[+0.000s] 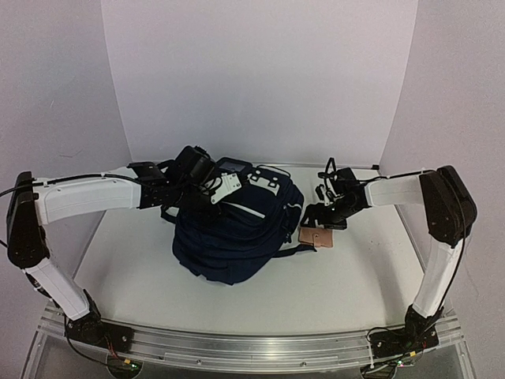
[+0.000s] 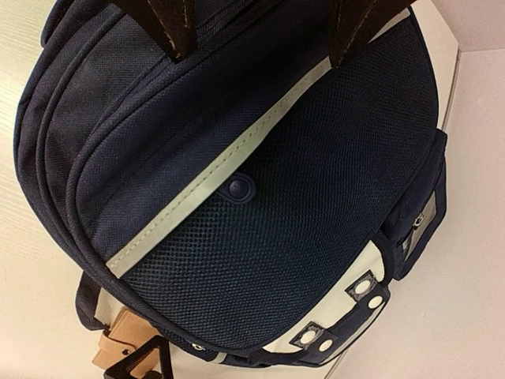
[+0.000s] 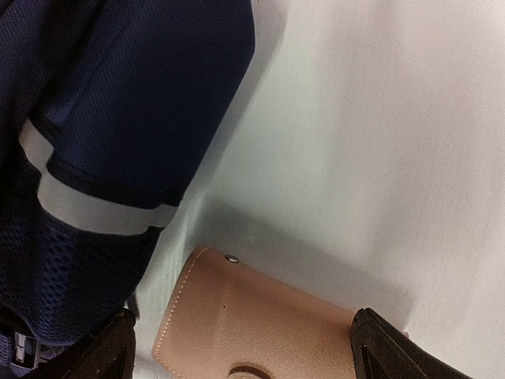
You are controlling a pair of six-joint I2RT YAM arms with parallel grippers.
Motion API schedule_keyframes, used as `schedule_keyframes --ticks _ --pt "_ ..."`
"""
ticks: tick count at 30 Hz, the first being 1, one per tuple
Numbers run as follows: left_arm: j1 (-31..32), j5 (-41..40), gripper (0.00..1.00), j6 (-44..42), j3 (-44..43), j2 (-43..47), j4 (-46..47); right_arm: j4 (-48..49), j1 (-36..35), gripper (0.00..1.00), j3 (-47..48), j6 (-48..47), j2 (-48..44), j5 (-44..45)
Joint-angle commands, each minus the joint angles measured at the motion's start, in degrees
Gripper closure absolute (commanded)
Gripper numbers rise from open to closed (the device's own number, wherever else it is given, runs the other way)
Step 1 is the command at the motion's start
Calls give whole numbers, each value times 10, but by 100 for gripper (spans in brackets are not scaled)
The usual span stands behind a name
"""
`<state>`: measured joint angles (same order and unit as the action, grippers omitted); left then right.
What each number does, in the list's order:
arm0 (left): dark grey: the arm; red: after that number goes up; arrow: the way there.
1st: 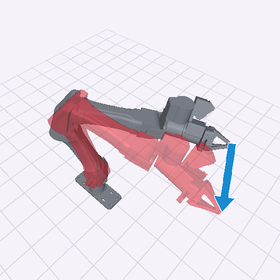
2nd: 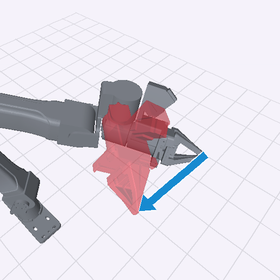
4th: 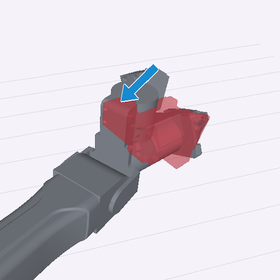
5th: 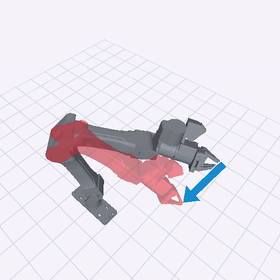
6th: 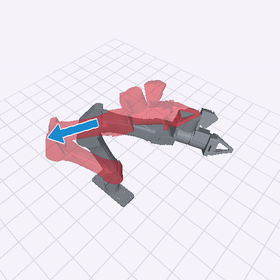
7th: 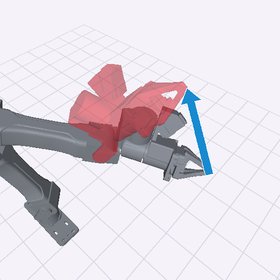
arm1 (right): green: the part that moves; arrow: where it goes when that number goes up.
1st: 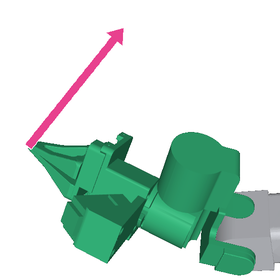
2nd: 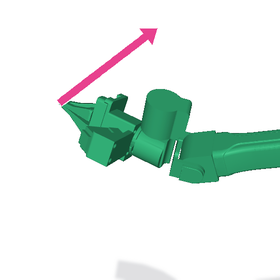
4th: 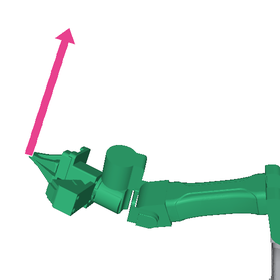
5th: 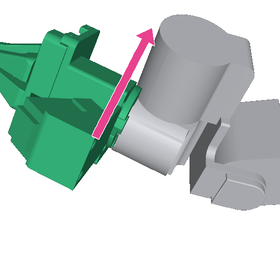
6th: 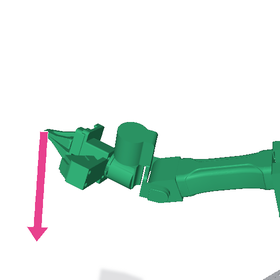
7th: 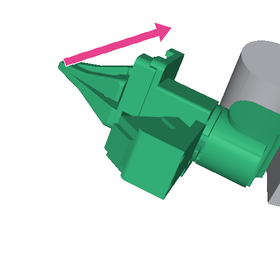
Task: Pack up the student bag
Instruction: Pick up the personal item from the center of the board.
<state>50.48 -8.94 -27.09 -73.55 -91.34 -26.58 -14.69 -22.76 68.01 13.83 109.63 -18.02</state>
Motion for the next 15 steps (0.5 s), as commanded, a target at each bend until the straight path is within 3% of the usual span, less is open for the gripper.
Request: schedule_keyframes --ticks 1,7,11,15 --pt "-4 -28 52 5 -34 0 40 -6 1 9 -40 42 -40 -29" --pt "-4 -1 76 20 -31 15 47 -8 -2 12 -96 73 -88 -102" --pt "-4 -12 97 27 -30 18 50 -10 -7 16 -118 76 -99 -120" --pt "-5 -17 100 49 -35 25 54 -10 -10 23 -126 72 -94 -114"
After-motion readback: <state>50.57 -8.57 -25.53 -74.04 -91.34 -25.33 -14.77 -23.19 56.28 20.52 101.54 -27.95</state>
